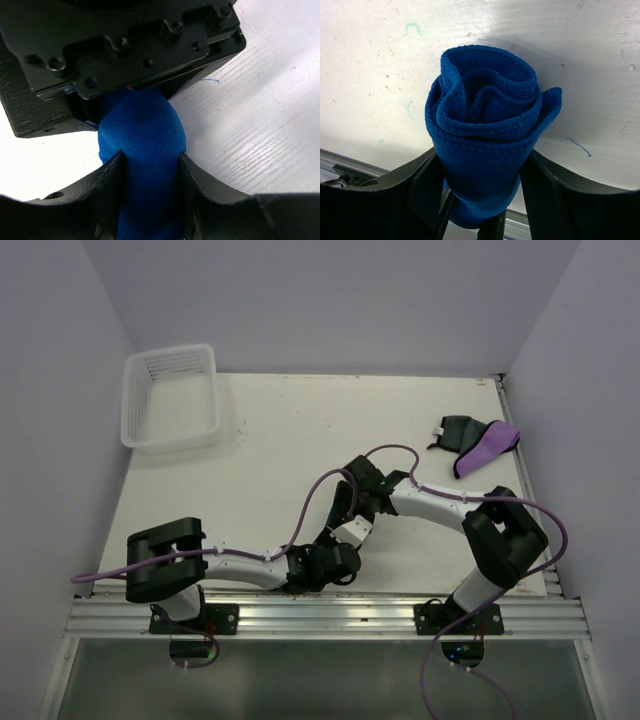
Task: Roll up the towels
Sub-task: Roll the towel
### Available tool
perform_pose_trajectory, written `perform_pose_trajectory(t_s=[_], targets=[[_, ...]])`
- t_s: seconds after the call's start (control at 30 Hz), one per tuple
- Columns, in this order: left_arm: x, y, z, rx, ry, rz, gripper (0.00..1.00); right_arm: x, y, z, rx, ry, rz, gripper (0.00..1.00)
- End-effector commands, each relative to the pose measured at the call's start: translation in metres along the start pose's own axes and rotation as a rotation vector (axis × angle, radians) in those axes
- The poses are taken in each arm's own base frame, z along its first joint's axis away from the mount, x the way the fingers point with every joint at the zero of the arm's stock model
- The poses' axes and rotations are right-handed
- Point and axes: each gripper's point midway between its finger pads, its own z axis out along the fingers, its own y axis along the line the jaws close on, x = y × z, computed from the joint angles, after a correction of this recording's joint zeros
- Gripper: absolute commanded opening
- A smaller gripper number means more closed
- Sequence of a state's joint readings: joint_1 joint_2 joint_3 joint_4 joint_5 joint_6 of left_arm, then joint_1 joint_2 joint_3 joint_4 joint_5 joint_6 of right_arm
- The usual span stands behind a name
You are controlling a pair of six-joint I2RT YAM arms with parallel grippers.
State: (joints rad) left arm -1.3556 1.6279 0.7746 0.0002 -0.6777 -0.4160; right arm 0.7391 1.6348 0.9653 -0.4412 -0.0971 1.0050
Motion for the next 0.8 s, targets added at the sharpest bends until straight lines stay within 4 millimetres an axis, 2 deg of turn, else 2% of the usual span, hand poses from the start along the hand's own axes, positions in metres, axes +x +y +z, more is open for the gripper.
perform_pose_trajectory(t_s=[0.0, 0.2, 0.3, 0.33, 0.47, 0.57, 0.6, 0.67, 0.7, 0.77], targets=[[0.045, -0.003, 0.002, 0.025, 0.112, -0.003, 0.43, -0.002, 0.006, -0.012, -0.034, -0.003, 0.014, 0.62], [0.048, -0.002, 0.001, 0.028, 0.114, -0.014, 0.41, -0.008, 0.003, -0.015, -0.029, -0.010, 0.024, 0.66], [0.050, -0.001, -0.002, 0.036, 0.114, -0.016, 0.34, -0.011, 0.004, -0.015, -0.030, -0.013, 0.025, 0.69], [0.044, -0.005, -0.001, 0.050, 0.091, -0.038, 0.32, -0.010, 0.004, -0.016, -0.031, -0.012, 0.023, 0.69], [0.045, -0.006, -0.002, 0.060, 0.094, -0.045, 0.29, -0.013, 0.003, -0.016, -0.032, -0.015, 0.029, 0.71], [0.048, -0.005, -0.003, 0.061, 0.100, -0.044, 0.35, -0.012, 0.003, -0.015, -0.035, -0.010, 0.030, 0.71], [0.047, -0.005, -0.003, 0.062, 0.098, -0.046, 0.43, -0.012, 0.004, -0.014, -0.043, -0.011, 0.027, 0.68], [0.046, -0.005, -0.005, 0.067, 0.095, -0.048, 0.51, -0.010, 0.003, -0.011, -0.044, 0.002, 0.035, 0.64], [0.044, -0.005, -0.005, 0.067, 0.094, -0.047, 0.62, -0.010, 0.005, -0.010, -0.052, 0.000, 0.035, 0.59], [0.042, -0.006, -0.005, 0.070, 0.091, -0.047, 0.68, -0.010, 0.006, -0.008, -0.057, 0.002, 0.043, 0.54]])
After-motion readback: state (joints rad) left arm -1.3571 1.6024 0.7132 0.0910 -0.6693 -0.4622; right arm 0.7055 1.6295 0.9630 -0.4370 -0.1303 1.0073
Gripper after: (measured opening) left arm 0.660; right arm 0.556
